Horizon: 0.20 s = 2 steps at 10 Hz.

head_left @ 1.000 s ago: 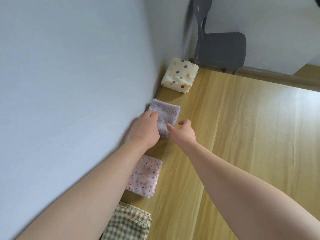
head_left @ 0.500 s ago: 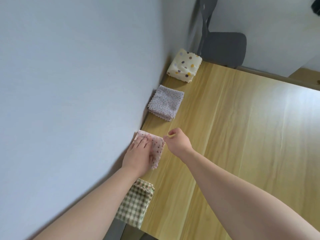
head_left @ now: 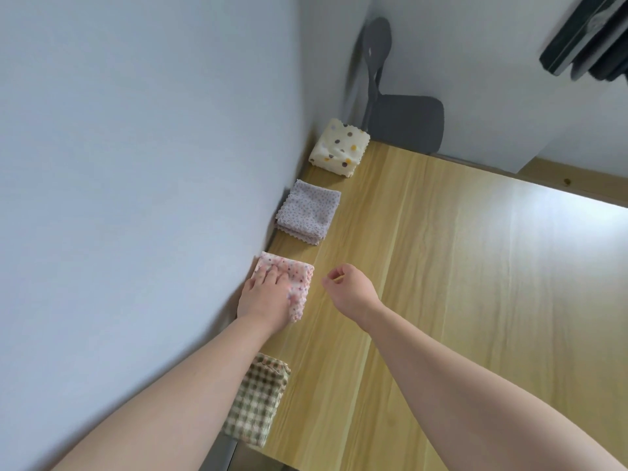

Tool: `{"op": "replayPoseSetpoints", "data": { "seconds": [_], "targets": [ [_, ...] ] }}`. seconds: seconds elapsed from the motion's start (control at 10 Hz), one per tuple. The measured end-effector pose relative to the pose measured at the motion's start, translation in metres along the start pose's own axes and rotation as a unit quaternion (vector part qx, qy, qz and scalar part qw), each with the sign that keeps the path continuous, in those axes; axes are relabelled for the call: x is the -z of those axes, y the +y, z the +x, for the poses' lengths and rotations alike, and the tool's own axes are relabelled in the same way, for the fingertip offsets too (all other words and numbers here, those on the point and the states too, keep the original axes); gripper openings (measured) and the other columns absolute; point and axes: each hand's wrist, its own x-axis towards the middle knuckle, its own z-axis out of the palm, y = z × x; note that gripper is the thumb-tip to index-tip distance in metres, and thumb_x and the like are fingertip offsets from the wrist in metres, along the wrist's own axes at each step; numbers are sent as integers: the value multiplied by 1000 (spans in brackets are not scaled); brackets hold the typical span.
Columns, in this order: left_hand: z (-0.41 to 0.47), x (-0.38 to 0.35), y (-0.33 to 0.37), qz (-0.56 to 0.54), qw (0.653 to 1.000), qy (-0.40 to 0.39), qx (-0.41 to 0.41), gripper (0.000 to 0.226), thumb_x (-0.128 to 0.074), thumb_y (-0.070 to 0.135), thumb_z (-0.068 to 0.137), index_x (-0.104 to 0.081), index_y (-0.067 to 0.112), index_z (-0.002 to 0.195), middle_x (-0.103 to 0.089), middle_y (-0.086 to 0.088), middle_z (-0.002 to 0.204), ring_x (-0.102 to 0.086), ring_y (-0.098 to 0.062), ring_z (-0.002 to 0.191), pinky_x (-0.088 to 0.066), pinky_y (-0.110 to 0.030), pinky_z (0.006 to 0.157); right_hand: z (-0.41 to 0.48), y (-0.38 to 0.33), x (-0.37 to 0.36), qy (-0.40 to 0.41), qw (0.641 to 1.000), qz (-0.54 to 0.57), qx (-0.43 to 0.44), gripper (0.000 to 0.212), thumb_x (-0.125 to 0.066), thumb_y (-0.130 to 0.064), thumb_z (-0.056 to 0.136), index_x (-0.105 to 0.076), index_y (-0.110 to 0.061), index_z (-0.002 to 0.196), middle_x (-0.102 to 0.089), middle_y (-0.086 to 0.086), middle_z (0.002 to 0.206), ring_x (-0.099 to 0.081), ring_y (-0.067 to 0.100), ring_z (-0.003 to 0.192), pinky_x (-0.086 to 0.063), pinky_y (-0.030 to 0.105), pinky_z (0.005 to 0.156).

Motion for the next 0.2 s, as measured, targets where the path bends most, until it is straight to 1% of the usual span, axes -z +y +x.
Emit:
{"op": "replayPoseSetpoints", "data": {
  "seconds": [0.1, 0.2],
  "targets": [
    [-9, 6, 1, -14, 1000, 7, -1, 63, -35, 37, 104, -17, 17, 161, -10, -2, 170, -1, -22, 157, -10, -42, 127, -11, 3, 4, -1, 1000, -11, 7, 19, -52, -33, 99, -57, -20, 112, -60, -7, 88, -57, 14, 68, -47, 28, 61],
    [-20, 11, 6, -29, 999, 39, -14, 56, -40, 29, 103, -30, 16, 157, -24, -3, 166, -16, -22, 154, -15, -38, 125, -19, 3, 11, 2, 1000, -19, 7, 18, -52, -32, 99, -57, -20, 111, -60, -7, 86, -57, 14, 68, -47, 28, 61]
  ]
}}
